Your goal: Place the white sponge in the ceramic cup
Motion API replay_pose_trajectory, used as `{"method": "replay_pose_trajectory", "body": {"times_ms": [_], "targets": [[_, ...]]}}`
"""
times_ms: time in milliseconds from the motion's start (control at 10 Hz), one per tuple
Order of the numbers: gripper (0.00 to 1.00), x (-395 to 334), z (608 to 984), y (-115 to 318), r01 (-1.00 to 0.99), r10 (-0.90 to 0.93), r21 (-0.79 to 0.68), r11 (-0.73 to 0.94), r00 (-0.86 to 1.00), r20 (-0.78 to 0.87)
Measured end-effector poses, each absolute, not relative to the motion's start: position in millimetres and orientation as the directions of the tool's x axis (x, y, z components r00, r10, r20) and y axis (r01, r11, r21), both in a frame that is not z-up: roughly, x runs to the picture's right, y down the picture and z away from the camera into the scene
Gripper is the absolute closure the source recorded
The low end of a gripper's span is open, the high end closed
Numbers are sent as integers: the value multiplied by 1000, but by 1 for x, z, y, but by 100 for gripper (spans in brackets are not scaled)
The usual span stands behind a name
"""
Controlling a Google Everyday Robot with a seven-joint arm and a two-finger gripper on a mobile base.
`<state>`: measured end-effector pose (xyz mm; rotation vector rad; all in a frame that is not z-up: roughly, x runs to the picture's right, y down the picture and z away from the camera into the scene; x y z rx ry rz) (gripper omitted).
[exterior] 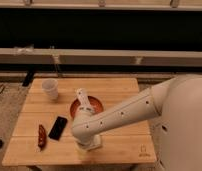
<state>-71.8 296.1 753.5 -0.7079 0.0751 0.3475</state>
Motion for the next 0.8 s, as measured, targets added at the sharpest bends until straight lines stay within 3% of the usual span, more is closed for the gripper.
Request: {"method": "replay_pose_trajectory", "body": {"times_ms": [600,700,800], "targets": [[20,-57,781,292,-361,292,-595,718,932,-214],[22,-54,783,292,-366,293,-591,719,930,-219],[30,-52,785,291,-370,294,-586,721,929,-224]]}}
